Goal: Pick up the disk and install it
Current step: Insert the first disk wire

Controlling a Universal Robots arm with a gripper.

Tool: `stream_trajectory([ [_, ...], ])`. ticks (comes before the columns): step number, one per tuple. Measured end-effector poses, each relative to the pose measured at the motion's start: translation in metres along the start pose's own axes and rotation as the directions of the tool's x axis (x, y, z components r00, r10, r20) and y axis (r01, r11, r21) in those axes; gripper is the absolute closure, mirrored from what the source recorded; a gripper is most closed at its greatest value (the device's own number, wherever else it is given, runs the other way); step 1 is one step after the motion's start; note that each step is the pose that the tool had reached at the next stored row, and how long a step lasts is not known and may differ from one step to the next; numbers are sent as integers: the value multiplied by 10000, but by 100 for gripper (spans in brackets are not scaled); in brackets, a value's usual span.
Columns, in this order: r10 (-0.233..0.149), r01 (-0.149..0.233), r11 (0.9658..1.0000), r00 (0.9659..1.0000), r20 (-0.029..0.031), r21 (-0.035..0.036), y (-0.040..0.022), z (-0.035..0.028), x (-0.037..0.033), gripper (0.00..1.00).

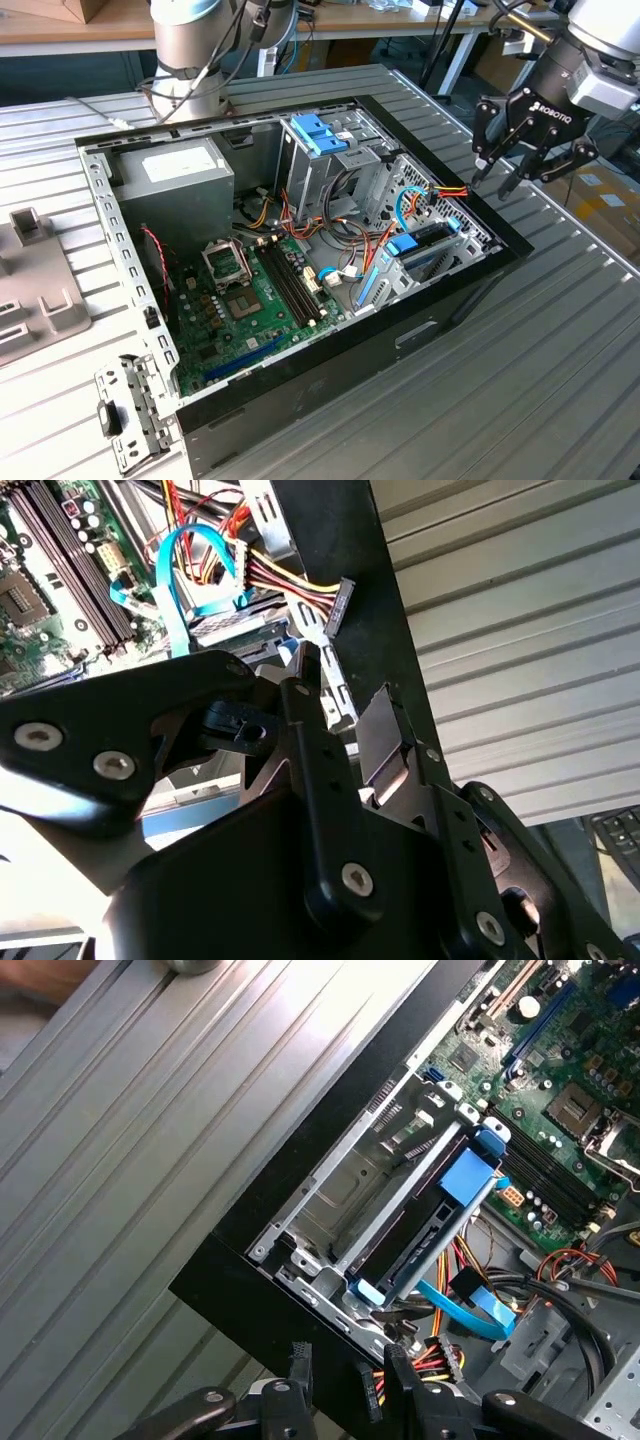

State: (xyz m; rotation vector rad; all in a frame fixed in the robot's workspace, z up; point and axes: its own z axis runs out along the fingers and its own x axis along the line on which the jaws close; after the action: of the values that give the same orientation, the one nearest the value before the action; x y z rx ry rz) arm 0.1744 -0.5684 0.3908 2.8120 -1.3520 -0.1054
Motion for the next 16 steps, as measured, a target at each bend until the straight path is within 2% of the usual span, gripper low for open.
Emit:
stream_trajectory([
  [7,-130,130,9999,9999,-5,-7,-67,44,-37,58],
  [16,-145,145,9999,9999,-6,-7,-88,123,-55,58],
])
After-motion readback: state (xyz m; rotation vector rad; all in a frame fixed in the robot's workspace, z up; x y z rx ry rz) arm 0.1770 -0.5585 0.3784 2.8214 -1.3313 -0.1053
